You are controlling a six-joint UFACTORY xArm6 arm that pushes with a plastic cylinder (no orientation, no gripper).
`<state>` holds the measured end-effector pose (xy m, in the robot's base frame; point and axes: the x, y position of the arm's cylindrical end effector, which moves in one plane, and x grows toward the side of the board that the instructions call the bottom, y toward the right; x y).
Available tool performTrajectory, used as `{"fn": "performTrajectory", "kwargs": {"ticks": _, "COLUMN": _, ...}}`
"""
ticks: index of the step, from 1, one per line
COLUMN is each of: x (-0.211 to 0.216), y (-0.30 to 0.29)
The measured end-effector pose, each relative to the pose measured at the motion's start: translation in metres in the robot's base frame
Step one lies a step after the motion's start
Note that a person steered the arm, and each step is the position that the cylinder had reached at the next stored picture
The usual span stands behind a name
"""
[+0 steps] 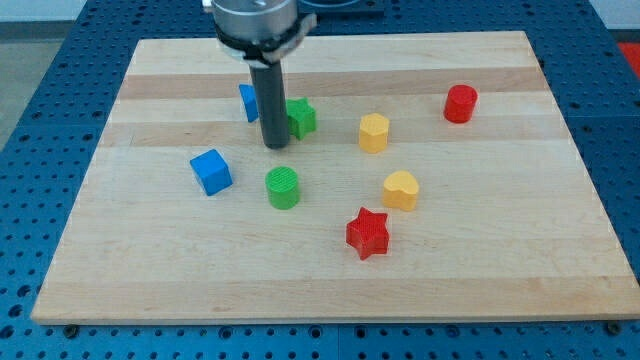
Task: Move the blue triangle to the top left
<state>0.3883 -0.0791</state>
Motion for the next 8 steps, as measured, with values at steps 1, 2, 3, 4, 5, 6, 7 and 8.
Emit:
{"fn": "performTrajectory", "kwargs": {"ticks": 1, "x": -0.046, "y": -0.018}}
{"fn": "performTrajectory", "kwargs": {"ticks": 2, "x": -0.076, "y": -0.049}}
{"fn": "performTrajectory", "kwargs": {"ticks": 3, "x": -0.099, "y": -0.074}}
{"fn": "performTrajectory", "kwargs": {"ticks": 4, "x": -0.106, "y": -0.090}}
{"fn": "performTrajectory", "kwargs": {"ticks": 5, "x": -0.102, "y": -0.094}}
{"fn": "performTrajectory", "kwargs": {"ticks": 6, "x": -0.072, "y": -0.085}}
{"fn": "performTrajectory", "kwargs": {"ticks": 7, "x": -0.037, "y": -0.062}}
{"fn": "performTrajectory", "kwargs": {"ticks": 8, "x": -0.032, "y": -0.063}}
